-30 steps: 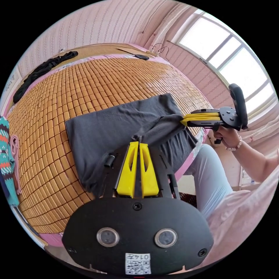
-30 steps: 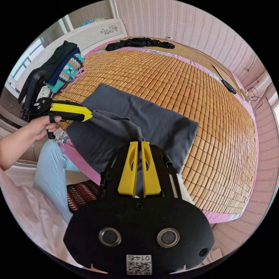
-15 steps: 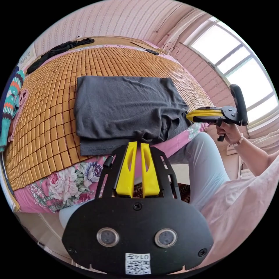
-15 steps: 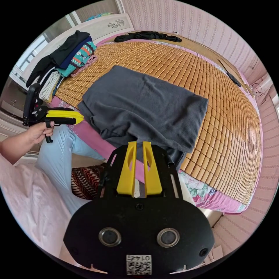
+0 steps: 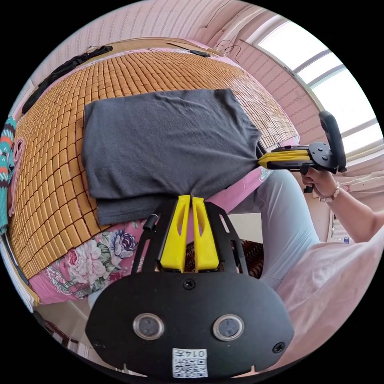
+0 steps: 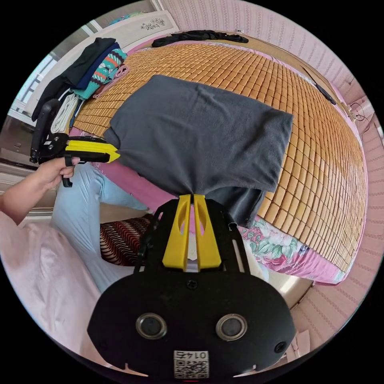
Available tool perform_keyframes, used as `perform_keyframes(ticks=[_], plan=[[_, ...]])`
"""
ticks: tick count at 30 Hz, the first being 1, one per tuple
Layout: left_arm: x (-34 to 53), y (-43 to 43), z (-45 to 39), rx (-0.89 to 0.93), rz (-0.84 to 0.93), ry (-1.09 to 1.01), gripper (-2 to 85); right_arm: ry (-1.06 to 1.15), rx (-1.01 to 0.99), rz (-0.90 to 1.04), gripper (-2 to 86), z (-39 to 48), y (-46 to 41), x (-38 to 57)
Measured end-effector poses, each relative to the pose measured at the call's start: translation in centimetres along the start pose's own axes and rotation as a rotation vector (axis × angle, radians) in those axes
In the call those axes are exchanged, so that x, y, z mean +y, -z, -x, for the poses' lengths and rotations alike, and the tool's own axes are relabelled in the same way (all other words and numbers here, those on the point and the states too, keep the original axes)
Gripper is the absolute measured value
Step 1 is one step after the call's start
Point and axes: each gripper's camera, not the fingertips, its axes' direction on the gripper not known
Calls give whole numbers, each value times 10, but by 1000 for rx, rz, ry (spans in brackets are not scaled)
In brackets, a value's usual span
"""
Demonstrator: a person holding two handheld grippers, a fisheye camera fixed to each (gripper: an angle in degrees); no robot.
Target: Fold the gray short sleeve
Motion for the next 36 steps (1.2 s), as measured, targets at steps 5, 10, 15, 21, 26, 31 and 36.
perform_keyframes(ticks=[5, 10, 15, 21, 26, 31, 36], plan=[[10, -17, -1, 16, 19, 24, 19, -22, -41, 65, -3, -5, -22, -4], [19, -1, -16, -53, 6, -11, 53, 15, 35, 114, -5, -6, -7, -8], [14, 8, -49, -105, -50, -110, 46, 75, 81, 20, -9, -5, 17, -42], [-22, -30, -99, -46, -38, -234, 6, 156, 72, -21, -10, 0, 4, -143], [-29, -58, -129, -160, -3, -354, -9, 160, 161, 40, -10, -9, -18, -203], [-18, -74, -128, -125, -24, -414, -10, 182, 133, 152, -9, -29, -41, -215], [-19, -64, -136, -77, -11, -389, -9, 129, 89, 150, -7, -57, -27, -240]])
